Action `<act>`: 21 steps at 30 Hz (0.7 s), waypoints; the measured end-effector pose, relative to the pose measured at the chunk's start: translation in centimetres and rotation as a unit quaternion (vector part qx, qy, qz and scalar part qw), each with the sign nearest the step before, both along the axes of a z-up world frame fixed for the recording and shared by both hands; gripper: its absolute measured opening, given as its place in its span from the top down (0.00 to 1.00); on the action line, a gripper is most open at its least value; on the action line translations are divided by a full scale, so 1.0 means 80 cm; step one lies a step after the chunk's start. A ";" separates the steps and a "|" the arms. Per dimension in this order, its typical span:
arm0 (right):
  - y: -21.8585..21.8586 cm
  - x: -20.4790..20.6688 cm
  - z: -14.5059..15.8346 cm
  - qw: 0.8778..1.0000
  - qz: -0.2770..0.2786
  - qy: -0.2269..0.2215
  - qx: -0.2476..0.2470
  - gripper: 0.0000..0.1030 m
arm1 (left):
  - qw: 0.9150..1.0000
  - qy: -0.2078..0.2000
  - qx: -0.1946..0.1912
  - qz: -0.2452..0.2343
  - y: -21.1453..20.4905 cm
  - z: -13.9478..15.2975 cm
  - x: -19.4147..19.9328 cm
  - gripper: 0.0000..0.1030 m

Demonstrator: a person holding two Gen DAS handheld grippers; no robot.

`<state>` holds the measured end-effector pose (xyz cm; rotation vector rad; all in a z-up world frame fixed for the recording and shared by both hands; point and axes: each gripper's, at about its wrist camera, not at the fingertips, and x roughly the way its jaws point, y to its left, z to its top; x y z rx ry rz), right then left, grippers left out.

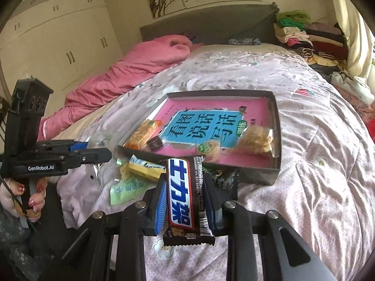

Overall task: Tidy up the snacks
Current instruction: 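Carry the pastry bag and chocolate bar over the tray with both tools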

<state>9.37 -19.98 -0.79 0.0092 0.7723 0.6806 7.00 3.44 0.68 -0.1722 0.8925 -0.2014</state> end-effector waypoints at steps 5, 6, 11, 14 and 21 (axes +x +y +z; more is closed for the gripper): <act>-0.005 0.009 0.005 1.000 -0.021 -0.008 -0.003 0.72 | 1.000 -0.003 -0.004 0.009 -0.001 0.006 0.011 0.61; -0.005 0.011 0.006 1.000 -0.026 -0.008 -0.002 0.72 | 1.000 -0.004 -0.005 0.011 -0.001 0.007 0.013 0.61; -0.007 0.018 0.012 0.999 -0.041 -0.019 -0.002 0.72 | 1.000 -0.005 -0.010 0.015 -0.005 0.011 0.024 0.61; -0.009 0.022 0.017 0.998 -0.050 -0.027 -0.002 0.72 | 1.000 -0.008 -0.013 0.018 -0.008 0.015 0.032 0.61; -0.017 0.034 0.024 0.997 -0.075 -0.035 0.007 0.72 | 1.000 -0.017 -0.013 0.017 -0.019 0.022 0.047 0.61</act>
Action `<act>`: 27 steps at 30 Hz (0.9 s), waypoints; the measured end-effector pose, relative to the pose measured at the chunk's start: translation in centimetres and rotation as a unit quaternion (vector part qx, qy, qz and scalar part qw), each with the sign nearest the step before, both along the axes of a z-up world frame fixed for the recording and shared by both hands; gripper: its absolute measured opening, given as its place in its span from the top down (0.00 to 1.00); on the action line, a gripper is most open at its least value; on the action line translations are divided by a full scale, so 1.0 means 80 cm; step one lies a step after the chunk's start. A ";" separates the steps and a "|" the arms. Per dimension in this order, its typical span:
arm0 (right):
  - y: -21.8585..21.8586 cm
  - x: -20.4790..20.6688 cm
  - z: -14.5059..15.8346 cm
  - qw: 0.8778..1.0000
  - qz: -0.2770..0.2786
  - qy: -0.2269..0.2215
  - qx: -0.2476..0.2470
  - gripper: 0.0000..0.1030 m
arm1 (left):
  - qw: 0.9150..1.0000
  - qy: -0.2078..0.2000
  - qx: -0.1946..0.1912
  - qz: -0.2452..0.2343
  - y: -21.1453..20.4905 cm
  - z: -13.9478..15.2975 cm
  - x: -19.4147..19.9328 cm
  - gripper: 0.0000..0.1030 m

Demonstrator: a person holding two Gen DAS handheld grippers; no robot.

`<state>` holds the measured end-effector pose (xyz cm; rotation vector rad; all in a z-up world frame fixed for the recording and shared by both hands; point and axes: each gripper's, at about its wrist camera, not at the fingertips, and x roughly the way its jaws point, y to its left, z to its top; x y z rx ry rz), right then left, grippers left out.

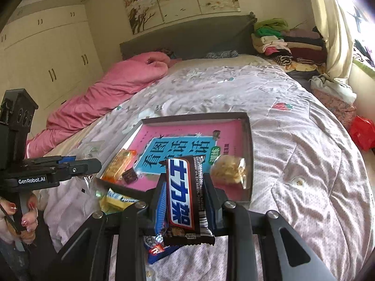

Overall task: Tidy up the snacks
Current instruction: 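Carry the pastry bag and chocolate bar over the tray with both tools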

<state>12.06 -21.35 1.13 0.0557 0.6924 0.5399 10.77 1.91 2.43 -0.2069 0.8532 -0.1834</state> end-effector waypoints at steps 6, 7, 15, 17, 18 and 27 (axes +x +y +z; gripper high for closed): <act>-0.009 0.011 0.000 1.000 -0.018 -0.001 0.005 0.72 | 1.000 0.000 0.005 0.005 -0.007 -0.003 0.012 0.61; -0.011 0.013 0.000 1.000 -0.020 0.000 0.006 0.72 | 1.000 0.000 0.005 0.006 -0.008 -0.003 0.015 0.61; -0.018 0.021 -0.002 0.999 -0.034 0.001 0.010 0.72 | 1.000 0.008 0.003 0.015 -0.011 -0.013 0.034 0.61; -0.018 0.022 -0.002 0.999 -0.036 0.000 0.010 0.72 | 1.000 0.009 0.004 0.016 -0.012 -0.016 0.037 0.61; -0.019 0.023 -0.002 0.999 -0.037 0.001 0.011 0.72 | 1.000 0.009 0.004 0.016 -0.013 -0.017 0.039 0.61; -0.018 0.035 -0.002 0.999 -0.045 0.001 0.012 0.72 | 0.999 0.018 0.009 0.029 -0.019 -0.037 0.063 0.61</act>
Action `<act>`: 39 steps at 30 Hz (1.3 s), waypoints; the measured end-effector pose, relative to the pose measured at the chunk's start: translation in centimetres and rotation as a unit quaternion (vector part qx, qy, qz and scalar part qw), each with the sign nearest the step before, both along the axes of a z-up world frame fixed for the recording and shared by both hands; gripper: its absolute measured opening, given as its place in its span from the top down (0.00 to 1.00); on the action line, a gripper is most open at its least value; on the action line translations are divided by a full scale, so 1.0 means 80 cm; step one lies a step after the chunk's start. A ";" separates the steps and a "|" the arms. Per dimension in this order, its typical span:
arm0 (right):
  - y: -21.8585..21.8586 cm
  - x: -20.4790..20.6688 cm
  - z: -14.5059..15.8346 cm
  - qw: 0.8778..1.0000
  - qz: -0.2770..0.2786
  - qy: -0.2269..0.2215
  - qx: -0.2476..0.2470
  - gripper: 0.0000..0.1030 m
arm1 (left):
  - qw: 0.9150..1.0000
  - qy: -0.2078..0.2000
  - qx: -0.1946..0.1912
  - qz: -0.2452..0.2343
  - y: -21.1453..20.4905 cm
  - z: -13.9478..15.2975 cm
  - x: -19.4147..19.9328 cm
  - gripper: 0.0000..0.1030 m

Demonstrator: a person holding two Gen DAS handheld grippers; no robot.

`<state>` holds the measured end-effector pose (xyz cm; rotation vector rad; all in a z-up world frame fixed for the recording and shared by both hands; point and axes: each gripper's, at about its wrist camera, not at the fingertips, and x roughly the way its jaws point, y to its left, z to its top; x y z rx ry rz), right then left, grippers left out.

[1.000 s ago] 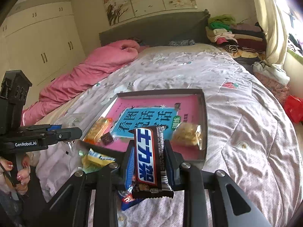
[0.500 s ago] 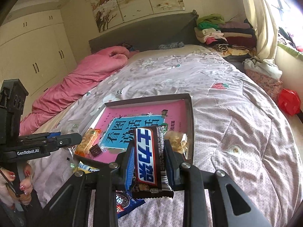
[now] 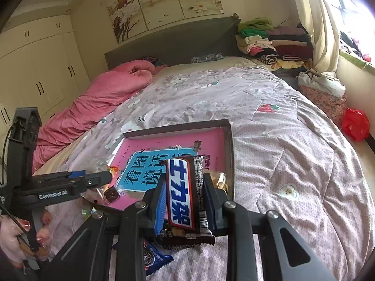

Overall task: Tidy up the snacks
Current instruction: 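Carry the pastry bag and chocolate bar over the tray with both tools, then lower the pastry bag into the tray and open the left tool while the right tool lowers the bar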

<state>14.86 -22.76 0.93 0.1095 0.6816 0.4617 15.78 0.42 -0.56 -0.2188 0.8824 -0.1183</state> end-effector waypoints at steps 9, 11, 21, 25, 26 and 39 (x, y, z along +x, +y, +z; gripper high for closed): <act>0.013 0.013 -0.003 1.000 0.000 0.004 -0.004 0.72 | 1.000 0.013 0.008 0.003 -0.007 -0.022 0.015 0.61; 0.016 0.016 -0.004 1.000 -0.001 0.003 -0.007 0.72 | 1.000 0.015 0.007 0.003 -0.007 -0.026 0.016 0.61; 0.025 0.029 -0.012 1.000 -0.004 0.011 -0.012 0.72 | 1.000 0.026 0.007 0.003 -0.005 -0.042 0.023 0.61; 0.029 0.036 -0.018 1.000 -0.006 0.017 -0.017 0.72 | 1.000 0.030 0.010 -0.002 -0.009 -0.048 0.026 0.61; 0.030 0.038 -0.020 1.000 -0.006 0.019 -0.018 0.72 | 1.000 0.029 0.011 -0.003 -0.010 -0.049 0.027 0.61; 0.054 0.059 -0.052 0.998 0.000 0.051 -0.035 0.72 | 0.999 0.035 0.017 -0.012 -0.015 -0.056 0.028 0.61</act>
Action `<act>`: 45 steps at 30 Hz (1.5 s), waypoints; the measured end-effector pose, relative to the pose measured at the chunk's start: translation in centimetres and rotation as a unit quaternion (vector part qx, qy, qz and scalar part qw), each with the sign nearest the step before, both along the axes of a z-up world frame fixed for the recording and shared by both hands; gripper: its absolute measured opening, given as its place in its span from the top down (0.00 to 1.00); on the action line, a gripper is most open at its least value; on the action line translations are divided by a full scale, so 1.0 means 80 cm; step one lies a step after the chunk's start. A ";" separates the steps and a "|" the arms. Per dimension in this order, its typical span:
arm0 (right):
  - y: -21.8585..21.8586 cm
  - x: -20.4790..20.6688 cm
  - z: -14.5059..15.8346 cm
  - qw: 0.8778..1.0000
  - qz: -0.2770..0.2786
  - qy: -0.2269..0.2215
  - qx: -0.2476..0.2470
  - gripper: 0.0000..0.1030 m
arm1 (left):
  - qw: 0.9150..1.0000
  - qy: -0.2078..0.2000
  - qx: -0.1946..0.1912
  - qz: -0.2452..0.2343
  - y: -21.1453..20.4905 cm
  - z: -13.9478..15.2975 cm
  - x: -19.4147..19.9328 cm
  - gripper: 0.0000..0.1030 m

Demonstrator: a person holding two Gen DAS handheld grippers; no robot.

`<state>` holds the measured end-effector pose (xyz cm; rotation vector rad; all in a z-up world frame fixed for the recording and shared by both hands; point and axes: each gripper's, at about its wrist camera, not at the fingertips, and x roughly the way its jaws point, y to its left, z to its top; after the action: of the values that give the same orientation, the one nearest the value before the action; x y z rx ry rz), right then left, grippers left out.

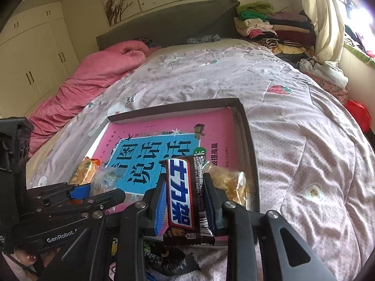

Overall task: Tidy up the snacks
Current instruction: 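Lower the pastry bag into the tray and open the left tool while the right tool lowers the bar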

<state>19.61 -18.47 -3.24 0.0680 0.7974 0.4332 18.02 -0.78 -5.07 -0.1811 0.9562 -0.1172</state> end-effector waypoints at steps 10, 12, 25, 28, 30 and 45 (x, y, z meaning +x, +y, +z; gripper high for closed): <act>0.011 0.009 -0.012 1.000 0.004 0.011 -0.001 0.72 | 1.000 -0.001 0.002 -0.001 0.000 0.000 -0.001 0.61; 0.011 0.009 -0.014 1.000 0.002 0.010 -0.005 0.72 | 1.000 0.000 0.001 -0.001 0.000 -0.001 -0.001 0.61; 0.031 0.011 -0.025 0.999 0.013 0.013 -0.032 0.72 | 1.000 0.001 0.003 -0.001 0.001 -0.001 0.000 0.61; 0.030 0.009 -0.026 0.999 0.014 0.013 -0.031 0.72 | 1.000 0.001 0.004 -0.001 0.002 -0.001 0.000 0.61; 0.028 0.008 -0.026 0.999 0.013 0.014 -0.027 0.72 | 1.000 0.001 0.004 -0.001 0.001 -0.001 0.000 0.61; 0.018 -0.006 -0.023 1.000 0.012 0.019 -0.021 0.72 | 1.000 0.001 0.007 0.001 0.006 0.001 0.000 0.60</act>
<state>19.10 -17.04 -5.06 0.0277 0.8445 0.4393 18.02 -0.33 -5.01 -0.1702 0.9587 -0.1089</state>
